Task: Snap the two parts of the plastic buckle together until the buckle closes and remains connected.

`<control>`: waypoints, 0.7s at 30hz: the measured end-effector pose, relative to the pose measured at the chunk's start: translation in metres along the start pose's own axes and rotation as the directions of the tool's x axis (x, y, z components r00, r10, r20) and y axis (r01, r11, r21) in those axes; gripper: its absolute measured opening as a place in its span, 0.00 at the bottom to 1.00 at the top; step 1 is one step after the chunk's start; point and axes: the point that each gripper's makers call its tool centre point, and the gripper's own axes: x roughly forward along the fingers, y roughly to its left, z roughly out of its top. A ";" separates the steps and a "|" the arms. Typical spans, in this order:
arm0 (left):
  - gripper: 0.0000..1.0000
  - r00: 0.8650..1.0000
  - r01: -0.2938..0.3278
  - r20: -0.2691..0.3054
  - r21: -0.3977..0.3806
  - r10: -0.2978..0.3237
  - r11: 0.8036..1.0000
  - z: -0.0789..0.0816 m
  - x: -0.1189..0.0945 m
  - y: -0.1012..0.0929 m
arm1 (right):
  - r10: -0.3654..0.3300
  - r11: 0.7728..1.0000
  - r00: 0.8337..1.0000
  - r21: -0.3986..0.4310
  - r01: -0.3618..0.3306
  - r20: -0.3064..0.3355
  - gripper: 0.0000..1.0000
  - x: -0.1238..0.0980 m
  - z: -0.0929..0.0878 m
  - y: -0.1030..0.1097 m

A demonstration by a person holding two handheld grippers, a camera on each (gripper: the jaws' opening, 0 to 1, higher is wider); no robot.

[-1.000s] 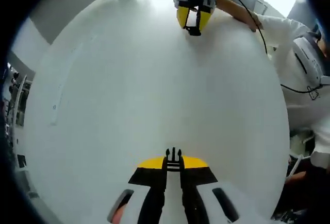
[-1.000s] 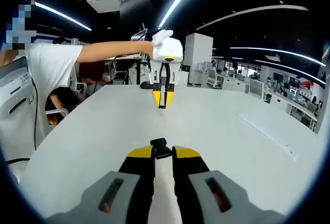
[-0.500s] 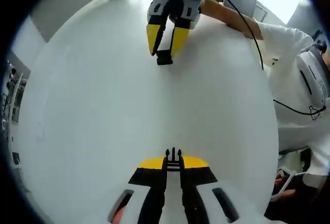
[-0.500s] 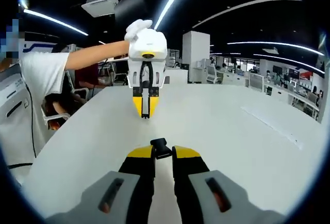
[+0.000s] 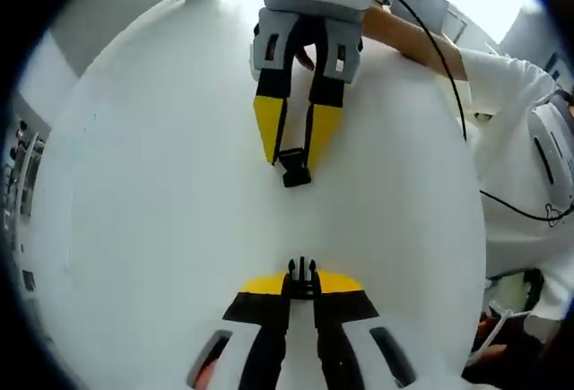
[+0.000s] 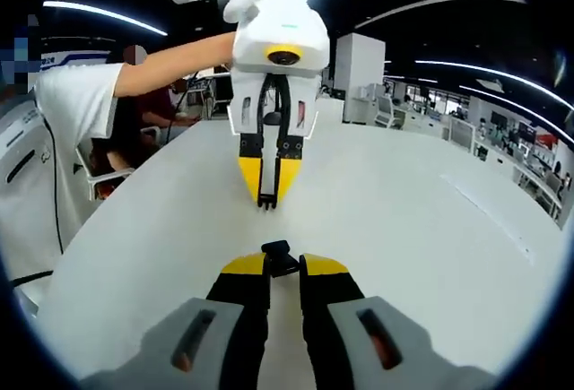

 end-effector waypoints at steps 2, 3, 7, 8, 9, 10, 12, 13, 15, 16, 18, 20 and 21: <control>0.09 1.000 -0.005 0.010 0.007 0.005 1.000 0.002 0.002 -0.002 | 0.000 1.000 1.000 0.000 0.000 0.001 0.13 0.000 0.000 0.000; 0.09 1.000 -0.013 0.016 0.017 0.013 1.000 0.003 0.003 -0.004 | 0.001 1.000 1.000 0.000 -0.001 -0.001 0.13 0.000 0.000 0.000; 0.10 0.999 -0.002 0.033 0.046 0.000 0.999 0.003 0.003 -0.009 | 0.000 1.000 1.000 -0.002 0.000 -0.007 0.13 0.000 -0.002 -0.001; 0.10 0.999 -0.004 0.034 0.057 0.002 0.998 0.003 0.003 -0.009 | 0.000 1.000 1.000 -0.003 0.000 -0.005 0.13 0.000 -0.002 -0.001; 0.10 0.999 -0.011 0.036 0.060 0.009 0.998 0.003 0.004 -0.009 | -0.001 1.000 1.000 -0.003 0.001 -0.003 0.13 0.000 -0.001 -0.001; 0.11 0.999 -0.031 0.041 0.063 0.028 0.998 0.003 0.005 -0.006 | -0.002 1.000 1.000 -0.003 0.002 -0.002 0.13 0.000 -0.001 0.000; 0.13 0.998 -0.026 0.055 0.050 0.024 0.998 0.004 0.006 -0.007 | 0.000 1.000 1.000 -0.003 0.000 -0.004 0.13 0.000 -0.002 0.000; 0.15 0.998 -0.023 0.064 0.043 0.020 0.999 0.004 0.007 -0.007 | 0.001 1.000 1.000 -0.003 -0.001 -0.008 0.13 0.000 -0.002 0.001; 0.18 0.996 -0.019 0.083 0.038 0.016 0.999 0.005 0.008 -0.009 | 0.001 1.000 1.000 -0.004 -0.001 -0.010 0.13 0.000 -0.003 0.001; 0.20 0.995 -0.019 0.094 0.030 0.016 0.999 0.006 0.008 -0.009 | 0.000 1.000 1.000 -0.003 0.000 -0.008 0.13 0.000 -0.003 0.001; 0.22 0.993 -0.018 0.118 0.014 0.016 1.000 0.006 0.008 -0.009 | 0.000 1.000 1.000 -0.001 0.000 0.000 0.13 0.000 -0.001 0.001; 0.22 0.988 -0.023 0.151 -0.003 0.023 1.000 0.006 0.006 -0.008 | 0.001 1.000 1.000 0.000 -0.001 0.003 0.13 0.000 -0.001 0.002; 0.23 0.986 -0.026 0.166 -0.005 0.027 1.000 0.006 0.005 -0.007 | 0.001 1.000 1.000 0.000 -0.001 0.003 0.13 0.000 -0.001 0.002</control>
